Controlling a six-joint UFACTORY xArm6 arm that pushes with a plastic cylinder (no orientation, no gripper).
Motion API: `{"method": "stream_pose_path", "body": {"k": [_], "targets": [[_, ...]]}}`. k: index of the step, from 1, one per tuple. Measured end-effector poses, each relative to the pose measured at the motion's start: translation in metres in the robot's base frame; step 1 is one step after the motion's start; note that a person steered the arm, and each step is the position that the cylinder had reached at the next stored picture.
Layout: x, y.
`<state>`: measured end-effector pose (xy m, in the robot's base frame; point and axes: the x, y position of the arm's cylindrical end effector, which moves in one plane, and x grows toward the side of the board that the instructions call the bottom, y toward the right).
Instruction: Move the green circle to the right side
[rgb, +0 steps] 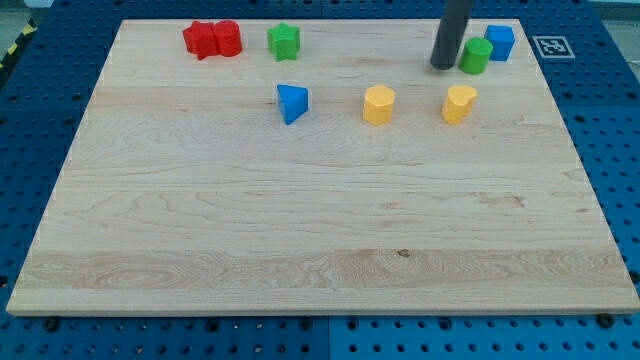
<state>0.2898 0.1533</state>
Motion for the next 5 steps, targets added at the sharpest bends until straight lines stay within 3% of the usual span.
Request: {"method": "stream_pose_path", "body": {"k": [3, 5], "targets": [[-0.024, -0.004], [-0.004, 0.045]]}}
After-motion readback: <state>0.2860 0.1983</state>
